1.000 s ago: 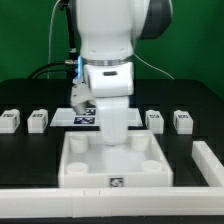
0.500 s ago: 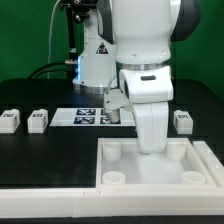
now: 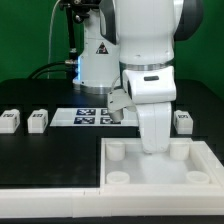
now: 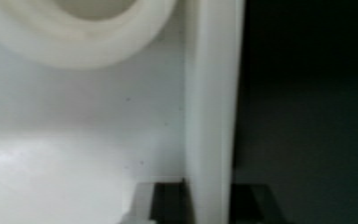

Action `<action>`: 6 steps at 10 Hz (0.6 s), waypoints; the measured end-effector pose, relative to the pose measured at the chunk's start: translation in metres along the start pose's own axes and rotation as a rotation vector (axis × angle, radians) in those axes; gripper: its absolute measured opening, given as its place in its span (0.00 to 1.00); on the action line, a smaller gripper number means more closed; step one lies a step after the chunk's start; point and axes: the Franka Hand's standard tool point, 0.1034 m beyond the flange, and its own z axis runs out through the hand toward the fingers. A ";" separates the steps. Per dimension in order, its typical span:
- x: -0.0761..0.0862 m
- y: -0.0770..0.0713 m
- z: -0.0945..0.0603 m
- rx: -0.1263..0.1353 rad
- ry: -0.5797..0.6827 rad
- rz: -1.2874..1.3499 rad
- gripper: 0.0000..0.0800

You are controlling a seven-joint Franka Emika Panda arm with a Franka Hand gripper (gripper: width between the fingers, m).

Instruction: Assemble one leg

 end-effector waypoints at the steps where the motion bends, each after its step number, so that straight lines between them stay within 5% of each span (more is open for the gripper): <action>1: 0.000 0.000 0.000 0.000 0.000 0.001 0.20; 3: -0.001 0.000 0.001 0.001 0.000 0.002 0.68; 6: -0.001 0.000 0.000 0.000 0.000 0.002 0.78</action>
Offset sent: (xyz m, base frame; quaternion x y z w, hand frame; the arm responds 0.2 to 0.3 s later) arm 0.0000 0.0000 0.0000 0.0000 0.0000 0.0000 1.0000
